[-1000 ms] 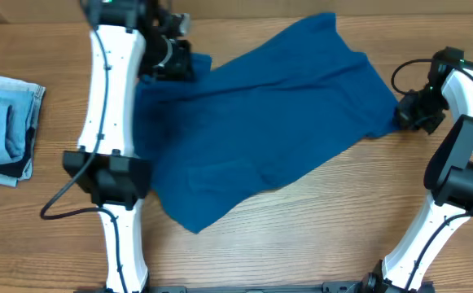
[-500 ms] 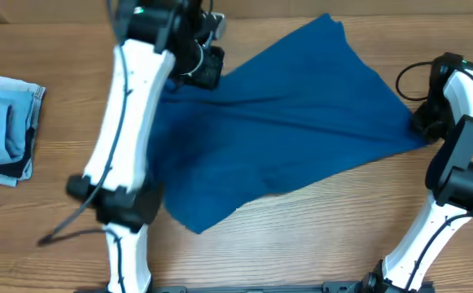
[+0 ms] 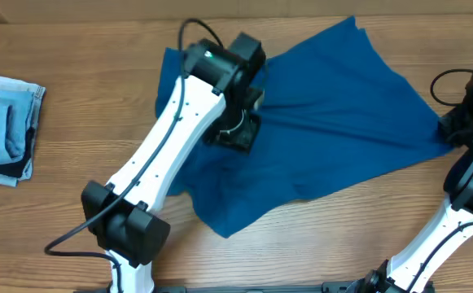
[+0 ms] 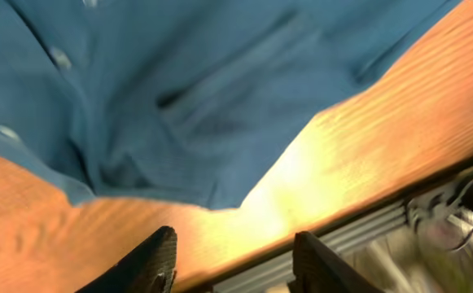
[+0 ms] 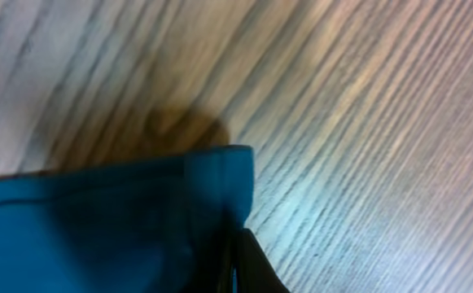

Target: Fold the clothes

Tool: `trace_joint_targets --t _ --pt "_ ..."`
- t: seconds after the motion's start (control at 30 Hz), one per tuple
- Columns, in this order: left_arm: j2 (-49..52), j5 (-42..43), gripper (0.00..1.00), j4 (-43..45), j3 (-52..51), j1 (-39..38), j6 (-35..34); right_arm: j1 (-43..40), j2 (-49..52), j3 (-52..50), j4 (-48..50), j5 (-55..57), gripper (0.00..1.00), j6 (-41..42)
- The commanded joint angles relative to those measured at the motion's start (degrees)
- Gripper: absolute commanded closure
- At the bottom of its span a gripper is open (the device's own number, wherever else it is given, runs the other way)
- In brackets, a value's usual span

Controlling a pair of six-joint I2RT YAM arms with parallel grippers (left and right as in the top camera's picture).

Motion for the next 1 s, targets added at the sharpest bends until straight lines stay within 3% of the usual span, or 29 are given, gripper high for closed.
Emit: trace_joint_targets --t 0.0,0.17,0.3,0.37,0.43,0.6,0.83,0.97 --pt "-0.15 4.87 0.48 4.02 -12.07 -0.20 -0.92 0.13 0.13 0.15 0.55 -1.92 0.96 0.26" --pt "-0.15 11.82 0.54 6.80 -25.64 -0.94 -2.97 0.13 0.13 0.15 0.66 -1.95 0.96 0.26" --pt "-0.17 10.19 0.58 9.64 -32.04 -2.80 -10.29 0.13 0.13 0.15 0.66 -3.41 0.96 0.26" --pt "-0.17 6.64 0.51 12.79 -34.77 -3.69 -12.55 0.11 0.13 0.15 0.76 -4.02 0.96 0.26" --pt "-0.17 4.50 0.51 15.82 -38.12 -3.96 -13.49 0.11 0.13 0.15 0.76 -4.07 0.96 0.26" --pt "-0.17 3.89 0.62 24.30 -49.05 -3.96 -14.88 0.11 0.13 0.15 0.74 -4.94 0.96 0.26" --pt "-0.17 3.76 0.58 30.08 -55.15 -3.98 -14.82 0.11 0.07 0.15 0.70 -5.99 0.96 0.26" --pt "-0.17 3.39 0.66 31.74 -55.69 -3.96 -14.82 0.11 0.07 0.15 0.76 -5.99 0.96 0.28"
